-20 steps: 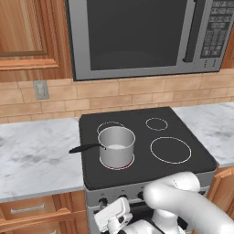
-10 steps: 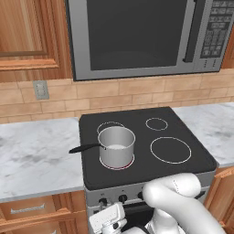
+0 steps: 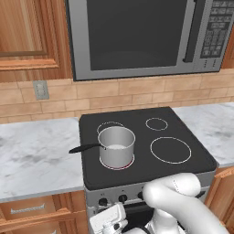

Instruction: Turn off the front left burner of the stove.

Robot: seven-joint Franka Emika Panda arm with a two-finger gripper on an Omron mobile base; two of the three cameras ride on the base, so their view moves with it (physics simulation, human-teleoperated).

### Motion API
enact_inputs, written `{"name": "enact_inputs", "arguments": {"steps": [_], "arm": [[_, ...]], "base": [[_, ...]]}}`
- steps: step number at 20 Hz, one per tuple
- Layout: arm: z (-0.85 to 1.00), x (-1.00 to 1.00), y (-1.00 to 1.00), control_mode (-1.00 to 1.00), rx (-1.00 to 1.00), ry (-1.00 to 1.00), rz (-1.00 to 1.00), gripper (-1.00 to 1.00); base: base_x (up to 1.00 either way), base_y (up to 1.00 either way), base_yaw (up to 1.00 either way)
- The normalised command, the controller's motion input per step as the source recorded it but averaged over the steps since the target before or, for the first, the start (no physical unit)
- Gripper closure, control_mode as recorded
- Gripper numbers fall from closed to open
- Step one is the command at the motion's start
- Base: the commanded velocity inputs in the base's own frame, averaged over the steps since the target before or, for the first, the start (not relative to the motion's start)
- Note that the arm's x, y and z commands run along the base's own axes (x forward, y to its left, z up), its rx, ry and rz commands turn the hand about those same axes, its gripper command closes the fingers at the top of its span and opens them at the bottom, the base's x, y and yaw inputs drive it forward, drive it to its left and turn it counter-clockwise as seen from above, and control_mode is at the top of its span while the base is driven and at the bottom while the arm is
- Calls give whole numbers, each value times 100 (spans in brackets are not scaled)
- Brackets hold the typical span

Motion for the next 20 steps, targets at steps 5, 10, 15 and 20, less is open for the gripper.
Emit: {"name": "enact_inputs", "arguments": {"steps": [5, 10, 15, 20], "arm": [[0, -45, 4, -100, 0, 6, 0, -100], [0, 2, 2, -100, 0, 2, 0, -100], [0, 33, 0, -100, 0, 0, 0, -100], [0, 28, 0, -100, 0, 1, 0, -100]], "base": [[0, 0, 0], [0, 0, 0], [0, 0, 0], [0, 0, 0]]}}
